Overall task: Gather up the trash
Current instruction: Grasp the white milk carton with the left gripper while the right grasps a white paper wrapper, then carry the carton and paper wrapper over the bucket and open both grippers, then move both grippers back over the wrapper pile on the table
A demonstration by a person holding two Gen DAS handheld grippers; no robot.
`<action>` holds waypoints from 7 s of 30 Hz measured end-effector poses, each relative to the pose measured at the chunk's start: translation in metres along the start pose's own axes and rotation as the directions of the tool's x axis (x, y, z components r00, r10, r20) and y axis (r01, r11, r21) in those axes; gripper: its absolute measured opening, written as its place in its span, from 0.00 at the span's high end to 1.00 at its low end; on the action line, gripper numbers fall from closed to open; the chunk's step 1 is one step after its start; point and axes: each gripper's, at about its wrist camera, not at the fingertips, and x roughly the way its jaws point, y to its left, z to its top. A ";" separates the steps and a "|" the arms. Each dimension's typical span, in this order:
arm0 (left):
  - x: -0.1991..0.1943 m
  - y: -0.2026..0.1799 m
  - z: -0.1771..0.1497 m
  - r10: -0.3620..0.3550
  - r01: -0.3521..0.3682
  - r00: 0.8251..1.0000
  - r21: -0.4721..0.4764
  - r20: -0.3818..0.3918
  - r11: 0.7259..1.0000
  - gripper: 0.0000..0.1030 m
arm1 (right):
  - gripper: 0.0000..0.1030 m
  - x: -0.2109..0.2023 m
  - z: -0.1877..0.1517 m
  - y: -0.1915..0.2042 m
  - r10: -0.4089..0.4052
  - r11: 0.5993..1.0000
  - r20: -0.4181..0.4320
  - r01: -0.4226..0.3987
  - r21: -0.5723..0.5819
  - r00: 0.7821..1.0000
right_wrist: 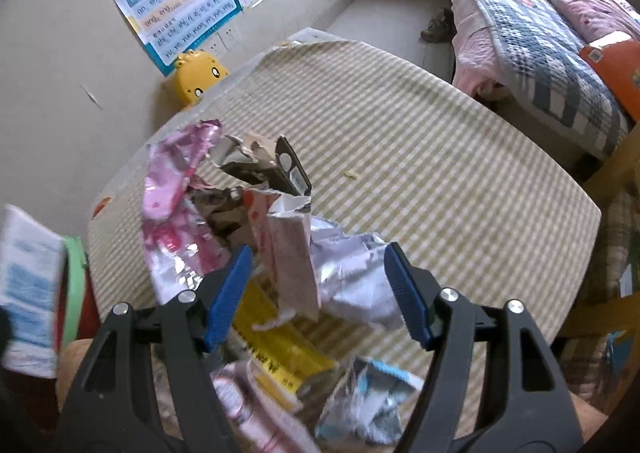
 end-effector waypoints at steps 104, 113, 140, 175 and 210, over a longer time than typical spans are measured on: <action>-0.018 0.211 -0.053 0.310 -0.309 0.950 -0.272 -0.040 0.911 0.63 | 0.79 -0.108 -0.075 0.280 0.220 0.830 0.055 -0.157 -0.535 0.974; -0.012 0.244 -0.067 0.347 -0.356 0.934 -0.320 -0.086 0.878 0.63 | 0.79 -0.085 -0.070 0.323 0.275 0.792 -0.007 -0.231 -0.565 0.961; -0.002 0.272 -0.076 0.388 -0.409 0.912 -0.351 -0.130 0.842 0.63 | 0.79 -0.040 -0.062 0.365 0.297 0.753 -0.080 -0.285 -0.593 0.952; -0.011 0.168 -0.040 0.257 -0.262 0.965 -0.197 -0.051 0.945 0.44 | 0.47 -0.112 -0.037 0.247 0.179 0.877 0.176 -0.076 -0.475 0.968; -0.034 -0.026 -0.016 0.165 -0.171 0.985 0.226 0.048 0.959 0.44 | 0.28 -0.098 -0.045 0.037 0.004 0.976 0.050 0.007 -0.217 0.999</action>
